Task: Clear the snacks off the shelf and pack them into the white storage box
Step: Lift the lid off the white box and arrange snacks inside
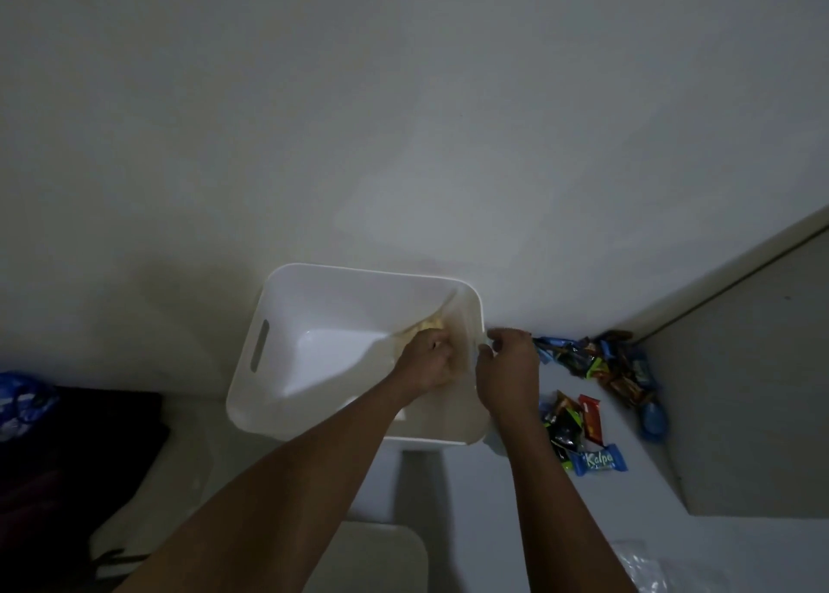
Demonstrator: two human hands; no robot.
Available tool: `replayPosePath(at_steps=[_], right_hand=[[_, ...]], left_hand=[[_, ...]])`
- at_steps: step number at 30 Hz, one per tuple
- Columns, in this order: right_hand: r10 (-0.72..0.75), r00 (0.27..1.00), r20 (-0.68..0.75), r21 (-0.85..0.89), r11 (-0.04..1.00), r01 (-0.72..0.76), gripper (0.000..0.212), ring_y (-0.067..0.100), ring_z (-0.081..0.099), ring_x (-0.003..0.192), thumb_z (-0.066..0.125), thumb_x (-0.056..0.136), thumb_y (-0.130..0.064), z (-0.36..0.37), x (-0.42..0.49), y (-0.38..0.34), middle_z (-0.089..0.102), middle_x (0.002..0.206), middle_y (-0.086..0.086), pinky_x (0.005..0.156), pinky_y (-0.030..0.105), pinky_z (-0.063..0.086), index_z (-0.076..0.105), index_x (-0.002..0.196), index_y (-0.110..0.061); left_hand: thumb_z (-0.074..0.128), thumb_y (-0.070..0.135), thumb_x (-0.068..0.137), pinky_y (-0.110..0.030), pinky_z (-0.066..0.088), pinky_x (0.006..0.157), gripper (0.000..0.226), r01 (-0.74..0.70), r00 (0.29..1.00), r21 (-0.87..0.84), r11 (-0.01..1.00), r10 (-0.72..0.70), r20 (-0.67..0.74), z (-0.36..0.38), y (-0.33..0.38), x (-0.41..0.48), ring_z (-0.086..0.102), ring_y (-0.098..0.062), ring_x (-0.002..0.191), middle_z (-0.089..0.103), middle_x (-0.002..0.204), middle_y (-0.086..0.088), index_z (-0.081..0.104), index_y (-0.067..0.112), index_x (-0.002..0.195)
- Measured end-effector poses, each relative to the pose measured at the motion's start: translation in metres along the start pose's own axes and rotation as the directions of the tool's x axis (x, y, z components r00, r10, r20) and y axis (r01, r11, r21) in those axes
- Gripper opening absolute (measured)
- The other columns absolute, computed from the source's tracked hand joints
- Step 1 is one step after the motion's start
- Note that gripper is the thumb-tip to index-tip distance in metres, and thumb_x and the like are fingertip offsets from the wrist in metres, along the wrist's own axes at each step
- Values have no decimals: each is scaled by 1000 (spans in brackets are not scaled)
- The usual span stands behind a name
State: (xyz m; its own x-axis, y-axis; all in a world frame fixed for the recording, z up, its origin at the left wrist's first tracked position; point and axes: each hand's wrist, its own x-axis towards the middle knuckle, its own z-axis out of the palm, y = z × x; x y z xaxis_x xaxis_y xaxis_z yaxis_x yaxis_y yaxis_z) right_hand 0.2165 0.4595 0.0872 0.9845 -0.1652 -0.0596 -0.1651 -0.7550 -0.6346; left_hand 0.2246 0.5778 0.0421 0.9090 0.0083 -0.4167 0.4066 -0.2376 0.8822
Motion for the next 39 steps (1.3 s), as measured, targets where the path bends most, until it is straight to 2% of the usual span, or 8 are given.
replayPosePath(at_steps=[8, 11, 14, 18, 27, 32, 35, 39], right_hand=[[-68, 998, -4, 81, 994, 68, 22, 28, 64, 95, 53, 95, -4, -13, -15, 10, 71, 103, 17, 76, 26, 42, 70, 108, 2], [-43, 999, -2, 91, 995, 43, 25, 26, 64, 103, 53, 97, -10, -24, -29, 27, 69, 111, 14, 80, 22, 39, 67, 115, -2], [-34, 999, 0, 90, 995, 34, 20, 31, 65, 93, 52, 96, -8, -44, -45, 56, 70, 98, 18, 72, 31, 44, 68, 102, 3], [15, 1000, 16, 52, 999, -16, 21, 28, 65, 93, 53, 98, -12, -84, -68, 120, 72, 100, 16, 73, 24, 41, 70, 104, -1], [147, 966, 213, -41, 989, -141, 25, 29, 64, 110, 58, 94, -10, -168, -118, 318, 69, 117, 16, 94, 29, 46, 68, 115, -3], [231, 909, 348, -306, 944, -123, 32, 29, 53, 117, 53, 96, -22, -194, -141, 400, 56, 125, 11, 95, 32, 40, 59, 126, -13], [323, 875, 361, -384, 906, -176, 31, 32, 50, 112, 51, 90, -33, -196, -150, 435, 51, 120, 10, 90, 38, 44, 56, 116, -18], [318, 847, 427, -316, 930, -189, 36, 36, 55, 106, 51, 86, -34, -192, -156, 463, 54, 117, 14, 90, 41, 48, 52, 118, -17]], left_hand=[[52, 21, 96, -33, 41, 107, 43, -8, 995, 122, 993, 20, -97, 0, 3, -17, 50, -24, 129, 50, 144, -7, 52, 15, 138], [58, 23, 92, -39, 43, 106, 40, -73, 972, 148, 986, 104, -213, 9, 9, -40, 52, -23, 126, 56, 139, -6, 58, 16, 131], [62, 23, 91, -38, 47, 98, 29, -233, 874, 265, 936, 321, -365, 33, 24, -72, 57, -22, 113, 62, 124, -4, 64, 16, 118], [62, 26, 90, -32, 50, 85, 23, -449, 779, 392, 803, 566, -268, 92, 37, -118, 58, -18, 100, 63, 109, -1, 64, 17, 112], [64, 41, 89, -26, 45, 86, 38, -85, 992, 509, 857, 121, -37, 275, -20, -180, 61, -16, 100, 63, 117, 2, 61, 20, 120], [61, 40, 85, -35, 41, 103, 63, 35, 995, 629, 777, -85, 49, 355, -52, -203, 47, -25, 128, 48, 140, -6, 42, 23, 142], [53, 48, 82, -41, 46, 99, 75, 18, 985, 735, 678, -138, 103, 381, -64, -217, 50, -37, 123, 48, 136, -13, 26, 31, 149], [50, 58, 83, -39, 49, 94, 63, 57, 981, 748, 661, -175, 79, 390, -82, -229, 54, -40, 115, 46, 130, -14, 41, 29, 137]])
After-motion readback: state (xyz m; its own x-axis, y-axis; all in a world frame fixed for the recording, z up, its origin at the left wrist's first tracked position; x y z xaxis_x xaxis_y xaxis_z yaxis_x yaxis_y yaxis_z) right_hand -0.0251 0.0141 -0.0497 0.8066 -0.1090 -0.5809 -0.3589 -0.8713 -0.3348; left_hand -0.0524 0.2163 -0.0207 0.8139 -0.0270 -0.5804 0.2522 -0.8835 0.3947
